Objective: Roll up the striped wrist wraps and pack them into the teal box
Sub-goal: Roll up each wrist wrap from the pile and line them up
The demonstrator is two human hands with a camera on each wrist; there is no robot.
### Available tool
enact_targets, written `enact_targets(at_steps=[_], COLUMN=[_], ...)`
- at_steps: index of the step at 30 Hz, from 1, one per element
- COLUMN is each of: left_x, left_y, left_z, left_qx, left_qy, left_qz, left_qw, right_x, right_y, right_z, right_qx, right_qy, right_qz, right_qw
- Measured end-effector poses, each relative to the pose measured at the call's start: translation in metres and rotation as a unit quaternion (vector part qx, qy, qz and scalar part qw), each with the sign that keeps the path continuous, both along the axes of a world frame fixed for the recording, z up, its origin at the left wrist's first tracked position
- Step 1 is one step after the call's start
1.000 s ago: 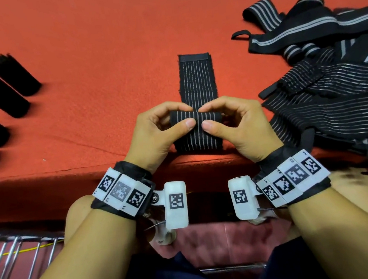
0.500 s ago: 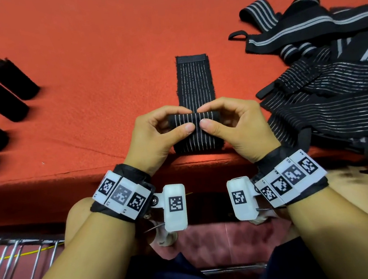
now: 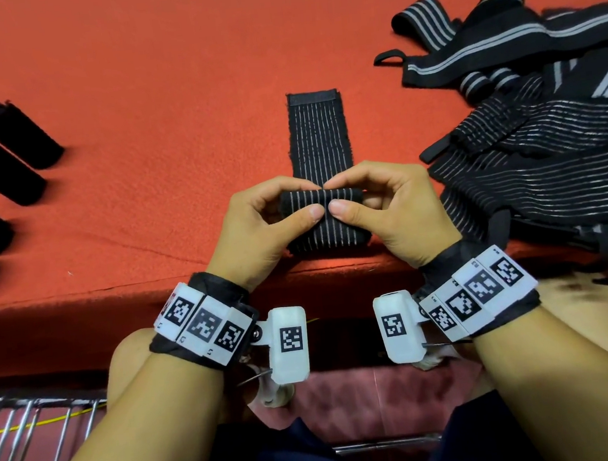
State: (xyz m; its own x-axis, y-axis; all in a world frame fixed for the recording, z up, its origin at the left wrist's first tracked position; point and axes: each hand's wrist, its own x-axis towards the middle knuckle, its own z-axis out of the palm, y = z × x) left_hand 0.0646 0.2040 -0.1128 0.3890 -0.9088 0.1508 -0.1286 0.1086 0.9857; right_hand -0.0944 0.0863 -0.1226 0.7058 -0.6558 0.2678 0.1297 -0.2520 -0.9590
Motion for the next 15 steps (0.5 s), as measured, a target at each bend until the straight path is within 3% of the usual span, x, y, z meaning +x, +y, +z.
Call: enact_targets(at_steps=[9, 15], left_x=[-0.0022, -0.0029], left_y=[0.0001, -0.0011], left_z=[0.0014, 0.0032], left_qx=[0.008, 0.009], left_qy=[0.037, -0.005], left_qz=[0.006, -0.009], left_qw=[0.999, 1.000], right_x=[0.0010, 0.0020], right_y=[-0.0008, -0.0014], right_z=[0.0014, 0.0010], right_qx=[-0.020, -0.002], right_qy=[0.009, -0.001], right_qz=[0.015, 0.002], right_qw=[1.000, 1.000])
